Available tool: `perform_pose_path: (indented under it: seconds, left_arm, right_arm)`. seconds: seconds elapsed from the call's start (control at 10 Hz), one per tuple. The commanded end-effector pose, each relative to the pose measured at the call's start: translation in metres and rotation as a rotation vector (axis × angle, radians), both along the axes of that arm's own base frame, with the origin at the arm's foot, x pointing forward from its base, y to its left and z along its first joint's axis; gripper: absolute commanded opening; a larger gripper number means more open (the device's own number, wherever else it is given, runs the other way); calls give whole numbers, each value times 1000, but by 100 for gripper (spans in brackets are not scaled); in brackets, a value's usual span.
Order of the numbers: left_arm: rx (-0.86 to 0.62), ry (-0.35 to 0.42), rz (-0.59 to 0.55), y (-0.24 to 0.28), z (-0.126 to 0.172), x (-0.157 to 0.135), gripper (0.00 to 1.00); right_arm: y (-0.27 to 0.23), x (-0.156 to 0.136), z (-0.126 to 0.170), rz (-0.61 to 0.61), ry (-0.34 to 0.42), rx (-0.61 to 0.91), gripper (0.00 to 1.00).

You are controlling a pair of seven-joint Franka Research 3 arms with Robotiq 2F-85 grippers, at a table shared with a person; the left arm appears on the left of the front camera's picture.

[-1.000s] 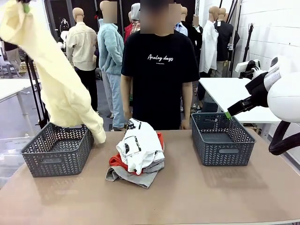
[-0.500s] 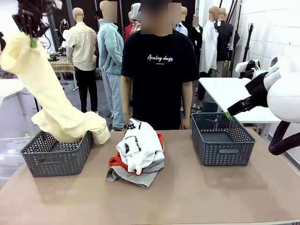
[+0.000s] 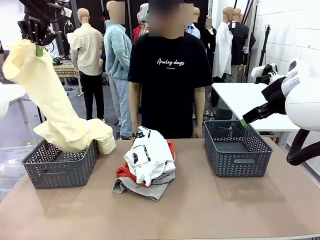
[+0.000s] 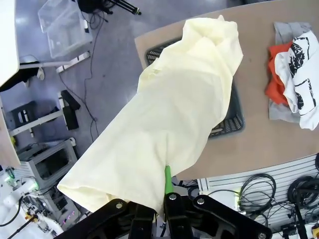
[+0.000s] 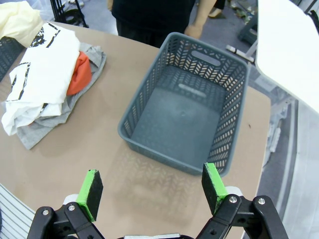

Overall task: Sort the tops and bottoms.
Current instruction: Sort the clothes according to human instructions.

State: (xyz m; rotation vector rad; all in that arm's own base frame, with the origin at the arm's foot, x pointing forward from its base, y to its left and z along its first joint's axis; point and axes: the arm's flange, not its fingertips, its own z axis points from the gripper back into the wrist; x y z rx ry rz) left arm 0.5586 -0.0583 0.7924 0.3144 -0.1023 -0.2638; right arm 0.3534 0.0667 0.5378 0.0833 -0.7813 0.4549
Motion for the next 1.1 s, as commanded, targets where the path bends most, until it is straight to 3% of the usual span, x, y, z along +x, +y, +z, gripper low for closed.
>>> perform_pose_path:
  seconds: [0.0,0.1,0.2,0.4,0.5,0.6,0.7,0.9,1.0]
  left_arm:
    - [0,-26,12,4,4,0,0]
    - [0,0,0,0,0,0,0]
    - [-27,141,55,8,-35,5,0]
    - [21,382,236,36,-119,-14,0]
    - [52,449,311,42,-161,-24,0]
    - [64,415,375,39,-194,-28,0]
    - [23,328,425,31,-209,-29,0]
    - [-126,265,483,17,-207,-11,0]
    - [13,394,444,28,-186,38,0]
  right_arm:
    - [-1,1,-1,3,0,0,100]
    - [-1,1,-1,3,0,0,100]
    - [-1,1,-1,3,0,0,100]
    - [-1,1,-1,3,0,0,100]
    - [-1,1,-1,3,0,0,100]
    - [-1,1,-1,3,0,0,100]
    - [-1,1,-1,3,0,0,100]
    - [-1,1,-1,3,0,0,100]
    - [-1,1,-1,3,0,0,100]
